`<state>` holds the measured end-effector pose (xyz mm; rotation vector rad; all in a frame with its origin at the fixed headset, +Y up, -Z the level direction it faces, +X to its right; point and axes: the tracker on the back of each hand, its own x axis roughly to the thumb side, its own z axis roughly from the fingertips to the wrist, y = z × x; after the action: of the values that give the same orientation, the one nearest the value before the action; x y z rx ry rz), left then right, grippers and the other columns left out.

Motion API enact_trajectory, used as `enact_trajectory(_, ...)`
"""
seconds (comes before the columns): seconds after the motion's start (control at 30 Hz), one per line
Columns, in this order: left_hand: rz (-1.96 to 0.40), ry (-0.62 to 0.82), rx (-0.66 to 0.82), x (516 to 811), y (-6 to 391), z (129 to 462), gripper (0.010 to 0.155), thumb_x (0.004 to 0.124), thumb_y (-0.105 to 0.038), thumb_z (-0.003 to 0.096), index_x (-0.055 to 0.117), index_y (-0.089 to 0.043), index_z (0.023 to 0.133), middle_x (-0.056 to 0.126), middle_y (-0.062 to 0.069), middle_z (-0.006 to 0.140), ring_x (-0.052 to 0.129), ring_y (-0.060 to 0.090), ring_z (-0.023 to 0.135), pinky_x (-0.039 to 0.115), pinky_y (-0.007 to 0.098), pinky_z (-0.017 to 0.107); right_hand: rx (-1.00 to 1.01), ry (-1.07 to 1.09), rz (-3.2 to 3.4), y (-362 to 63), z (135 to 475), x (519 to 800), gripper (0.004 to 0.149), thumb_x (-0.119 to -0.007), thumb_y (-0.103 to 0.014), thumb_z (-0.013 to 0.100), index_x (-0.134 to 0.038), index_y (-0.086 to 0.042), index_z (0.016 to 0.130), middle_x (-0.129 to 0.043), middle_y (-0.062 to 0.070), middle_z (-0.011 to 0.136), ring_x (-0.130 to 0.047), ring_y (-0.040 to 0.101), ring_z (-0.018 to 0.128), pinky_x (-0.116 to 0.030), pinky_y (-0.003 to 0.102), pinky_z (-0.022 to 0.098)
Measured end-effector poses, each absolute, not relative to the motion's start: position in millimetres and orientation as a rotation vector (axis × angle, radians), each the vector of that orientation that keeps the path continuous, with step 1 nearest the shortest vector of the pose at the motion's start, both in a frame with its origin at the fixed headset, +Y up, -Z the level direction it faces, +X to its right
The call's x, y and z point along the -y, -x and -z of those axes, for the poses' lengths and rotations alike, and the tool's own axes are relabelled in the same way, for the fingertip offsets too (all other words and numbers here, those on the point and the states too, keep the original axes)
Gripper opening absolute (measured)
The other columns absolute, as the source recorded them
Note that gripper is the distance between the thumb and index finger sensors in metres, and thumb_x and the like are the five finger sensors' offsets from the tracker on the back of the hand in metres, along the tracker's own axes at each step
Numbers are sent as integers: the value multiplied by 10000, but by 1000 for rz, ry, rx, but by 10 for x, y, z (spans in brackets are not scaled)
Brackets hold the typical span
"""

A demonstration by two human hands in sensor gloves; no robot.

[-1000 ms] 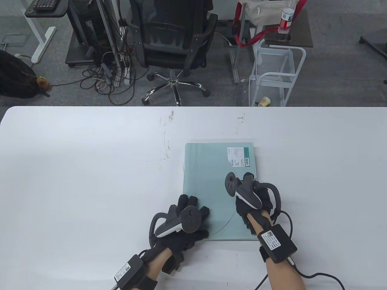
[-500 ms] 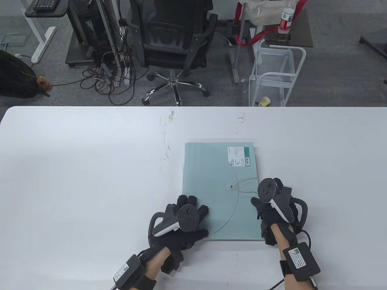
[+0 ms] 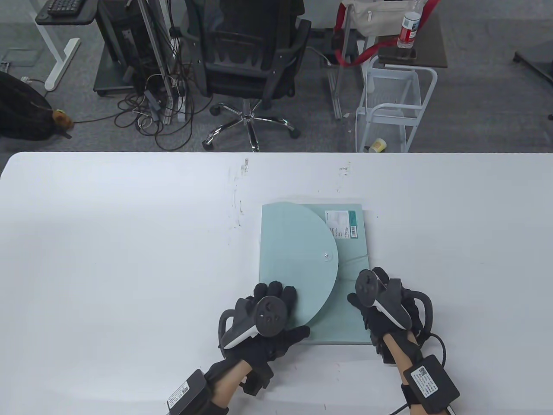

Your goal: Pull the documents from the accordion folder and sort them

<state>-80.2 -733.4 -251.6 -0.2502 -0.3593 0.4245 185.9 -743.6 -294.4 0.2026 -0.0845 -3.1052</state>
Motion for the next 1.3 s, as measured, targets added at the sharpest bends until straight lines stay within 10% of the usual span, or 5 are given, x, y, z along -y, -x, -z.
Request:
enact_trajectory(0.4, -757, -51, 29, 6796, 1901, 2531, 715, 679, -519, 532, 452, -151, 1101, 675, 195, 1083, 810, 484, 919, 627, 619, 685, 107, -231, 3116, -1832, 2933, 7444, 679, -719, -621, 357, -670, -321, 963, -651, -5, 1018, -859, 365, 780, -787, 501, 440)
enact_trajectory(0.67, -429, -37, -290, 6945, 2258, 2627, 844, 758, -450, 515, 265, -112, 1111, 331, 233, 1162, 341, 520, 1078, 347, 671, 738, 118, -247, 3133, -1856, 2931, 7445, 704, -719, -622, 354, -642, -309, 980, -620, 24, 1027, -857, 365, 779, -784, 502, 443)
enact_trajectory(0.93, -215, 272, -99, 7431, 1827, 2837, 602, 684, -332, 529, 468, -299, 1090, 353, 37, 1184, 256, 329, 1115, 265, 588, 763, 112, -280, 3138, -1887, 2931, 7431, 773, -724, -635, 339, -593, -269, 1007, -562, 74, 1040, -815, 370, 821, -758, 534, 491)
enact_trajectory(1.3, -239, 342, -63, 7562, 1744, 2810, 804, 668, -588, 492, 256, -275, 1108, 147, 100, 1166, 190, 393, 1102, 250, 607, 764, 18, -79, 3100, -1414, 2905, 7132, 654, -791, -532, 390, -650, -288, 981, -664, 21, 1015, -812, 476, 838, -759, 573, 526)
